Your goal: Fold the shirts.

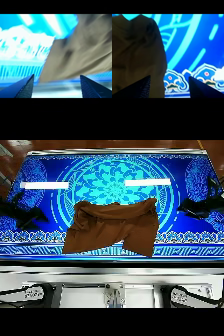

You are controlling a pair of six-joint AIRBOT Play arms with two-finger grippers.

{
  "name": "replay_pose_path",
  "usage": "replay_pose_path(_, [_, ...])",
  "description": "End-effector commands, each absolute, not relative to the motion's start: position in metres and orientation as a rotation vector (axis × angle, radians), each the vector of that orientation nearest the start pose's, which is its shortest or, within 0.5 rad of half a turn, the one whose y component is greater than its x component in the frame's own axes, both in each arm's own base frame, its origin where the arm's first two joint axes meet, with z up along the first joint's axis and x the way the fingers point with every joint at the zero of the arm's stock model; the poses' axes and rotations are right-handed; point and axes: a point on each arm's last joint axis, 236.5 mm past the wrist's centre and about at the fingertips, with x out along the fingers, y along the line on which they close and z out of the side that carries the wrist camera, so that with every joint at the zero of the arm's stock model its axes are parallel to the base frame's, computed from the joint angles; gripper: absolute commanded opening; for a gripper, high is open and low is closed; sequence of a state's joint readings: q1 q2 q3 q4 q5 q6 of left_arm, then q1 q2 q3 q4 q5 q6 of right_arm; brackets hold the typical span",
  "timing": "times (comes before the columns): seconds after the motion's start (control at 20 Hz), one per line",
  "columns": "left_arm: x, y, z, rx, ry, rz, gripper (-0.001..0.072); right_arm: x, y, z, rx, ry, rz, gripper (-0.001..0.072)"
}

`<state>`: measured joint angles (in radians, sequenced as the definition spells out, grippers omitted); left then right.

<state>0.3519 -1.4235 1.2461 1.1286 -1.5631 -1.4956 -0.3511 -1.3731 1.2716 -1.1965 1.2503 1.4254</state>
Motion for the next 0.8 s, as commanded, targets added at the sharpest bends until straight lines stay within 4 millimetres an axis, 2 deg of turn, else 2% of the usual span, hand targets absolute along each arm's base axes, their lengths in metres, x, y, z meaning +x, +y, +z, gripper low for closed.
replay_pose_path(0.0, [0.250,0.013,-0.047,-0.711,1.703,-0.098,0.0662,0.347,-0.060,0.005,0.524,1.397,0.071,0.0592])
replay_pose_path(0.1, [0.230,-0.011,-0.077,-0.794,1.711,-0.131,0.0658,0.347,-0.046,0.000,0.555,1.398,0.119,0.0592])
replay_pose_path(0.25, [0.230,-0.029,-0.099,-0.868,1.656,-0.145,0.0655,0.350,-0.038,-0.005,0.565,1.393,0.133,0.0592])
replay_pose_path(0.4, [0.236,-0.033,-0.109,-0.904,1.608,-0.132,0.0655,0.350,-0.036,-0.009,0.570,1.407,0.137,0.0591])
replay_pose_path(0.55, [0.251,-0.047,-0.107,-0.980,1.560,-0.199,0.0653,0.350,-0.035,-0.013,0.582,1.417,0.140,0.0591])
replay_pose_path(0.75, [0.251,-0.066,-0.120,-0.961,1.601,-0.227,0.0652,0.350,-0.034,-0.015,0.594,1.423,0.139,0.0591])
